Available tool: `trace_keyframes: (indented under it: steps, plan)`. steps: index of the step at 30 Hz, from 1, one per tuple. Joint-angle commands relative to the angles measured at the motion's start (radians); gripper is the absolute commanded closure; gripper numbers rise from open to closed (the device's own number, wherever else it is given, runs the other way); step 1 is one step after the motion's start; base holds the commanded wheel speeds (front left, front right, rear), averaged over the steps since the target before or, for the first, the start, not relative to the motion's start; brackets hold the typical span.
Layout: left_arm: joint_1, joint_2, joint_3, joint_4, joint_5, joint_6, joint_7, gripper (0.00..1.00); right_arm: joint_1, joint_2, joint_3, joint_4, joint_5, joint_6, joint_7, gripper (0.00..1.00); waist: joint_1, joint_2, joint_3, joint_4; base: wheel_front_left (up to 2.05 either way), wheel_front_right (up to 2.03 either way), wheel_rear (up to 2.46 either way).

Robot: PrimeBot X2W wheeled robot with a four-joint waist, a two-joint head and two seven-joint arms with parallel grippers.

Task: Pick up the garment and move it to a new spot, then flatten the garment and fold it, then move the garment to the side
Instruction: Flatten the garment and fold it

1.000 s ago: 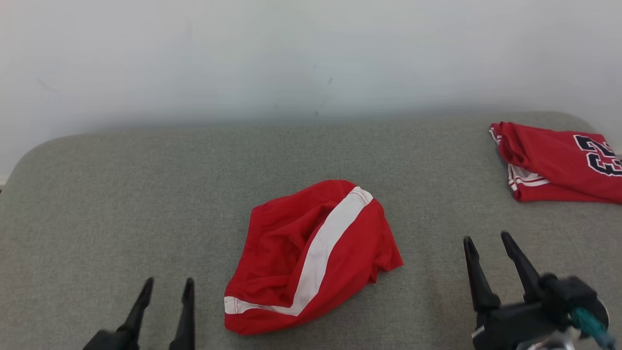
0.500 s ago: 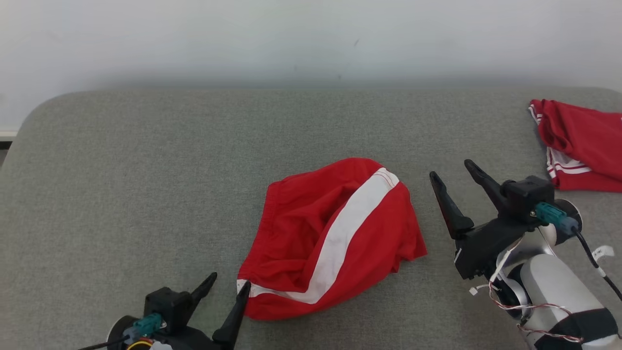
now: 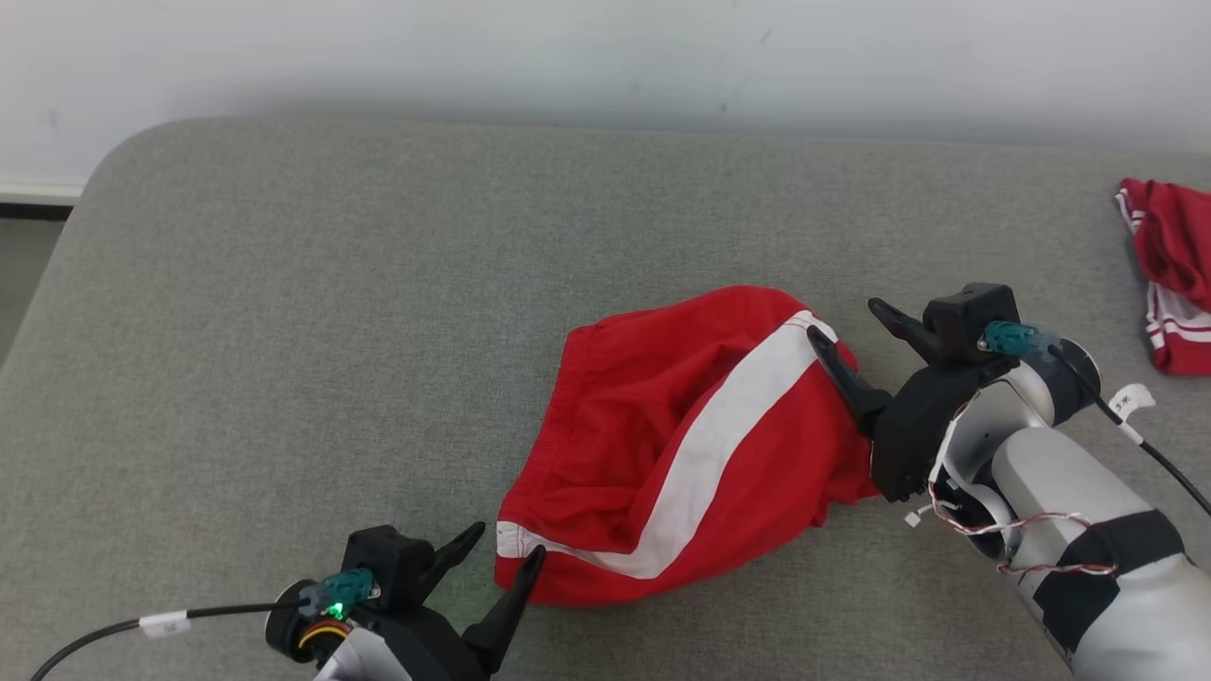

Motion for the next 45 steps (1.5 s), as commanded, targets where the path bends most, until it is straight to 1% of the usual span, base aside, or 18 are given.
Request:
trace_keyframes:
  steps: [1, 6, 10, 12, 13, 14, 15, 16, 17, 20, 22, 23, 29, 34, 40, 45]
  plan:
    - [-0.03, 0.006, -0.023, 0.011, -0.024, 0.002, -0.002, 0.0, -0.029, -0.013, 0.032, 0.017, 0.033, -0.003, 0.01, 0.0, -0.0002, -0.0001, 0.017, 0.014, 0.0, 0.0, 0.0]
    - [-0.081, 0.009, -0.092, 0.044, -0.072, 0.002, -0.014, 0.0, -0.088, -0.034, 0.13, 0.065, 0.106, -0.003, 0.032, 0.0, -0.0002, -0.0001, 0.031, 0.026, 0.0, 0.0, 0.0]
    - [-0.112, 0.001, -0.133, 0.072, -0.094, 0.001, -0.022, 0.0, -0.12, -0.04, 0.185, 0.093, 0.152, -0.003, 0.038, 0.0, -0.0002, -0.0001, 0.042, 0.032, 0.0, 0.0, 0.0]
    - [-0.119, -0.004, -0.141, 0.08, -0.105, 0.001, -0.023, 0.02, -0.127, -0.041, 0.197, 0.1, 0.163, -0.003, 0.044, 0.0, -0.0002, -0.0001, 0.047, 0.034, 0.0, 0.0, 0.0]
    - [-0.126, -0.007, -0.148, 0.089, -0.112, 0.001, -0.027, 0.09, -0.134, -0.041, 0.209, 0.108, 0.176, -0.003, 0.052, 0.0, -0.0002, -0.0001, 0.05, 0.036, 0.0, 0.0, 0.0]
    - [-0.133, -0.012, -0.151, 0.098, -0.127, 0.001, -0.03, 0.44, -0.141, -0.04, 0.222, 0.115, 0.189, -0.003, 0.059, 0.5, -0.0002, -0.0001, 0.055, 0.037, 0.0, 0.0, 0.0]
    - [-0.146, -0.013, -0.158, 0.107, -0.127, 0.001, -0.034, 0.56, -0.152, -0.042, 0.234, 0.119, 0.198, -0.003, 0.061, 0.61, -0.0002, -0.0001, 0.06, 0.039, 0.0, 0.0, 0.0]
    - [-0.156, -0.015, -0.163, 0.118, -0.129, 0.001, -0.042, 0.74, -0.162, -0.044, 0.247, 0.125, 0.205, -0.003, 0.063, 1.0, -0.0002, -0.0001, 0.065, 0.04, 0.0, 0.0, 0.0]
    - [-0.162, -0.023, -0.161, 0.129, -0.145, 0.002, -0.052, 1.0, -0.169, -0.043, 0.257, 0.132, 0.215, -0.003, 0.063, 1.0, -0.0002, -0.0001, 0.068, 0.041, 0.0, 0.0, 0.0]
    - [-0.182, -0.031, -0.176, 0.157, -0.15, 0.001, -0.075, 1.0, -0.194, -0.043, 0.28, 0.146, 0.233, -0.003, 0.029, 1.0, -0.0002, -0.0001, 0.073, 0.04, 0.0, 0.0, 0.0]
    - [-0.183, -0.04, -0.176, 0.161, -0.174, 0.001, -0.099, 1.0, -0.197, -0.042, 0.289, 0.152, 0.251, -0.003, -0.004, 1.0, -0.0002, -0.0001, 0.064, 0.038, 0.0, 0.0, 0.0]
    - [-0.184, -0.036, -0.177, 0.162, -0.176, 0.001, -0.113, 1.0, -0.197, -0.044, 0.294, 0.154, 0.257, -0.003, -0.024, 1.0, -0.0002, -0.0001, 0.057, 0.036, 0.0, 0.0, 0.0]
    - [-0.166, -0.027, -0.141, 0.156, -0.206, 0.003, -0.182, 1.0, -0.169, -0.061, 0.322, 0.148, 0.301, -0.003, -0.115, 1.0, -0.0002, -0.0001, 0.006, 0.023, 0.0, 0.0, 0.0]
    - [-0.199, -0.019, -0.09, 0.112, -0.237, 0.021, -0.204, 1.0, -0.193, -0.067, 0.317, 0.134, 0.341, -0.003, -0.17, 1.0, -0.0002, -0.0001, -0.014, 0.001, 0.0, 0.0, 0.0]
    - [-0.301, 0.002, -0.042, 0.046, -0.252, 0.041, -0.173, 1.0, -0.255, -0.065, 0.284, 0.126, 0.393, -0.003, -0.209, 1.0, -0.0002, -0.0001, -0.015, -0.031, 0.0, 0.0, 0.0]
    - [-0.48, 0.01, 0.019, 0.024, -0.274, 0.045, -0.116, 1.0, -0.371, -0.063, 0.243, 0.132, 0.43, -0.003, -0.205, 1.0, -0.0002, -0.0001, 0.03, -0.057, 0.0, 0.0, 0.0]
